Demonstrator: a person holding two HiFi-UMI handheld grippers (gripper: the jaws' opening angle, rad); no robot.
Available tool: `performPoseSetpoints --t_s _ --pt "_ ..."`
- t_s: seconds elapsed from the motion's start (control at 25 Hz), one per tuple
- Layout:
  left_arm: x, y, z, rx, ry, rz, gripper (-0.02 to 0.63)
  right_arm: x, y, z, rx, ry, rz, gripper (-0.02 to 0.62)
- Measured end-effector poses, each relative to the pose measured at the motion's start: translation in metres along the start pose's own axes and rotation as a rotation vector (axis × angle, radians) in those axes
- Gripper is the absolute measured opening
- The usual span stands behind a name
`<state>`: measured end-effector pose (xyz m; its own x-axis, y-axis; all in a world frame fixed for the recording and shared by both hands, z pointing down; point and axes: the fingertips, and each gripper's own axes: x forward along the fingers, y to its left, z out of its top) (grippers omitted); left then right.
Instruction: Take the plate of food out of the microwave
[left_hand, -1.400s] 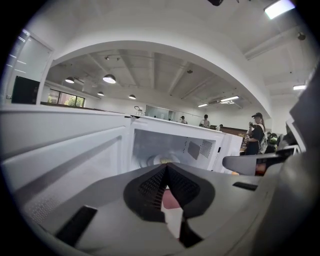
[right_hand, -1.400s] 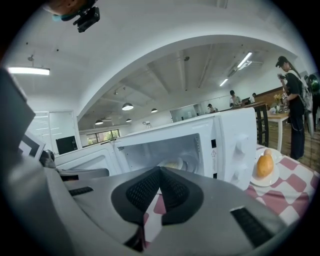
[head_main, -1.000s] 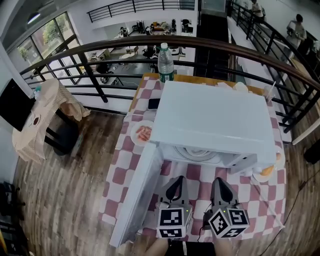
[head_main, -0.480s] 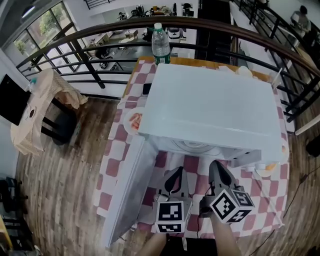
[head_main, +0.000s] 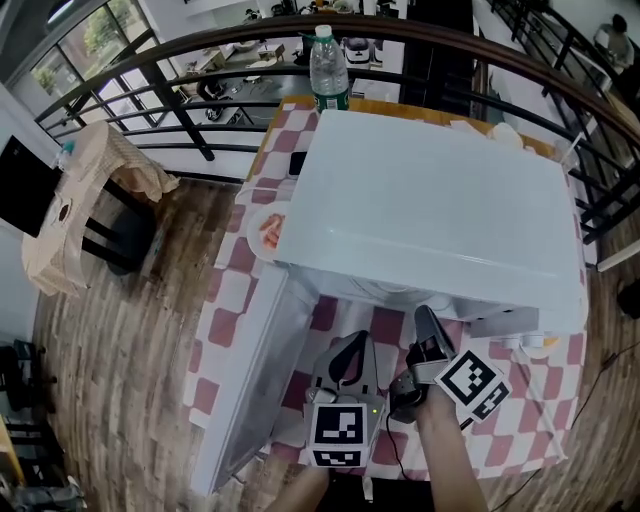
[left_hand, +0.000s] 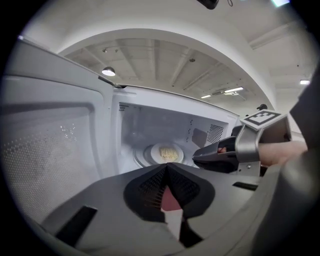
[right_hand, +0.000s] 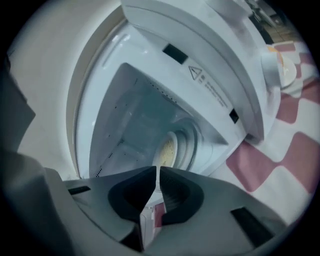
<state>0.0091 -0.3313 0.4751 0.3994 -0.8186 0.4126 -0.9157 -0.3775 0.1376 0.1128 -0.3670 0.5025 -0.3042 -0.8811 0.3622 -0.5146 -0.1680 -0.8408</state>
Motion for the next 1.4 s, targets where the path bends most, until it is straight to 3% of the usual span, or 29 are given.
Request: performPoseSetpoints --t_s 0.44,0.56,1.4 --pt "0.004 0.014 -0.008 -0.028 0.006 0.031 0.009 0.033 -0.009 -0.002 0.190 -0.004 0.011 0.044" --pt "0.005 0.015 -0.008 -0.024 0.002 0.032 0.009 0.037 -0.013 -0.001 0.217 -0.010 -0.002 0.101" --pt "0.004 0.023 -0.007 -0.049 -0.007 0.054 0.009 0.054 -0.034 -0.005 0.395 -0.036 -0.070 0.101"
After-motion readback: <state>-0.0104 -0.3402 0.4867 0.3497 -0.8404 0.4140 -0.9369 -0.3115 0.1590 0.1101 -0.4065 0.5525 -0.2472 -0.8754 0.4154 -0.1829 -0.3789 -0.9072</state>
